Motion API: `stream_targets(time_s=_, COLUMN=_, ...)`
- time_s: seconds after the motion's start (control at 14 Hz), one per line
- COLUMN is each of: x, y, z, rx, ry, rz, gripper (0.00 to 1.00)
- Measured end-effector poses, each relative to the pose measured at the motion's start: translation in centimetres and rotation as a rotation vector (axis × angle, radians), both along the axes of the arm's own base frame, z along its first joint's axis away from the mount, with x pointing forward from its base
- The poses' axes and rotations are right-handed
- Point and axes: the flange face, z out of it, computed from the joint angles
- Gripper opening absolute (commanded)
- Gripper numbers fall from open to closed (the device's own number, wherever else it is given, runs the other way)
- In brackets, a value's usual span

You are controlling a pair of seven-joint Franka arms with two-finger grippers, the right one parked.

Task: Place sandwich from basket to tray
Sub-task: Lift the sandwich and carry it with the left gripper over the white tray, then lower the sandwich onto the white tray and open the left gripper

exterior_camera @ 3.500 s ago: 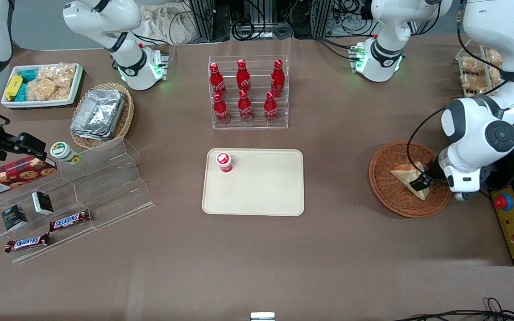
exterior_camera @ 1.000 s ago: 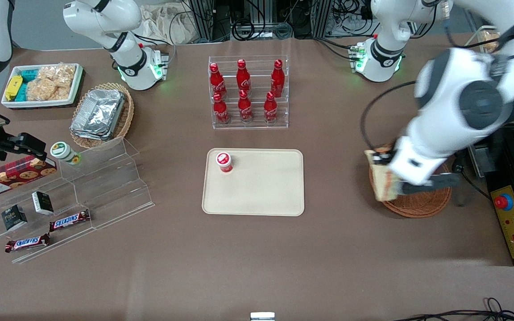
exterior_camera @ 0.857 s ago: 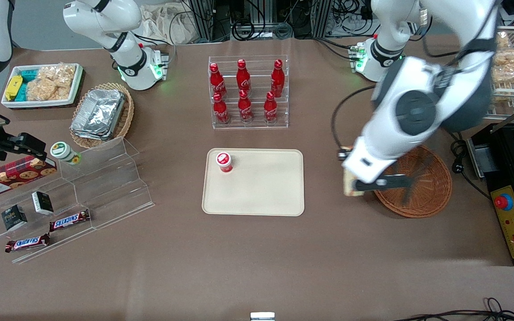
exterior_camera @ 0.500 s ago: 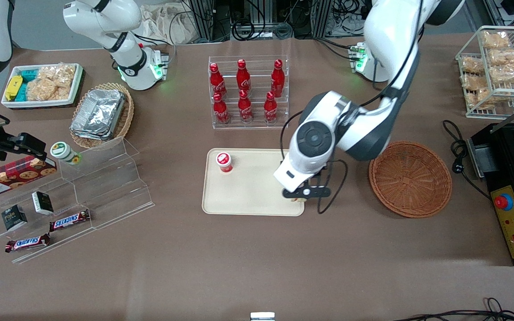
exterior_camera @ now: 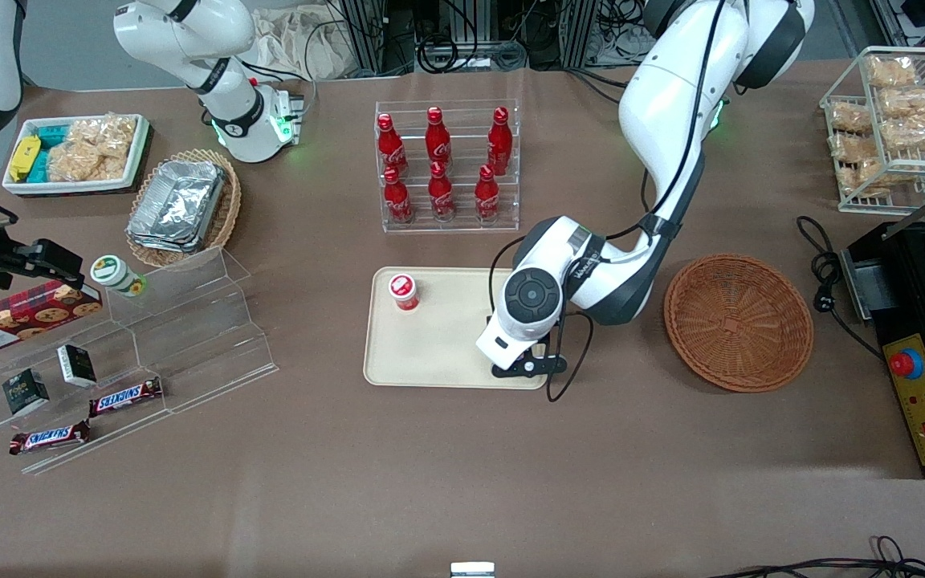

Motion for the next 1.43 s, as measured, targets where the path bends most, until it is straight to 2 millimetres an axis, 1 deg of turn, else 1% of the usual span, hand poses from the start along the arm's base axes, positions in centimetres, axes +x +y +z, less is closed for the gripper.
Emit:
stream_targets(time_s=0.07, x=-0.1, y=-0.1, z=-0.5, rx=-0.004, ry=-0.004, rz=0.001, gripper=0.0)
stream_targets(time_s=0.14, x=-0.4, y=-0.4, z=-1.0, rx=-0.007, ry=-0.007, rz=-0.004, gripper=0.05)
stream_targets(time_s=0.21, x=-0.7, y=-0.7, z=-1.3, rx=-0.007, ry=-0.007, rz=-0.009, gripper=0.14)
stream_targets(time_s=0.29, x=-1.1, y=-1.1, z=-1.5, rx=-0.004, ry=-0.004, rz=-0.013, gripper=0.26)
stream_targets(time_s=0.36, x=-1.4, y=-1.3, z=-1.8, rx=-0.001, ry=0.0, rz=-0.017, gripper=0.55)
stream_targets(time_s=0.43, x=-1.6, y=-1.4, z=-2.1, rx=0.002, ry=0.005, rz=-0.019, gripper=0.8)
stream_targets(time_s=0.5, x=-1.8, y=-1.3, z=-2.4, rx=0.007, ry=0.011, rz=-0.019, gripper=0.96)
stream_targets(time_s=0.71, x=-1.7, y=-0.8, z=-2.8, rx=0.016, ry=0.016, rz=-0.016, gripper=0.98)
stream_targets(time_s=0.86, x=-1.4, y=-0.5, z=-2.1, rx=0.013, ry=0.008, rz=-0.011, gripper=0.98)
stream_targets(time_s=0.93, x=-1.2, y=-0.3, z=-1.3, rx=0.011, ry=0.0, rz=-0.009, gripper=0.98)
stream_targets(time_s=1.0, x=-0.9, y=0.0, z=0.0, rx=0.011, ry=-0.008, rz=-0.005, gripper=0.99)
stream_targets(time_s=1.07, x=-0.6, y=0.7, z=1.8, rx=0.017, ry=-0.012, rz=0.003, gripper=0.99)
stream_targets(time_s=1.14, x=-0.1, y=1.9, z=4.1, rx=0.027, ry=-0.011, rz=0.008, gripper=0.99)
stream_targets(time_s=1.29, x=0.8, y=5.2, z=9.5, rx=0.031, ry=-0.022, rz=0.0, gripper=0.99)
stream_targets(time_s=1.43, x=1.1, y=9.6, z=14.2, rx=0.021, ry=-0.054, rz=0.009, gripper=0.99)
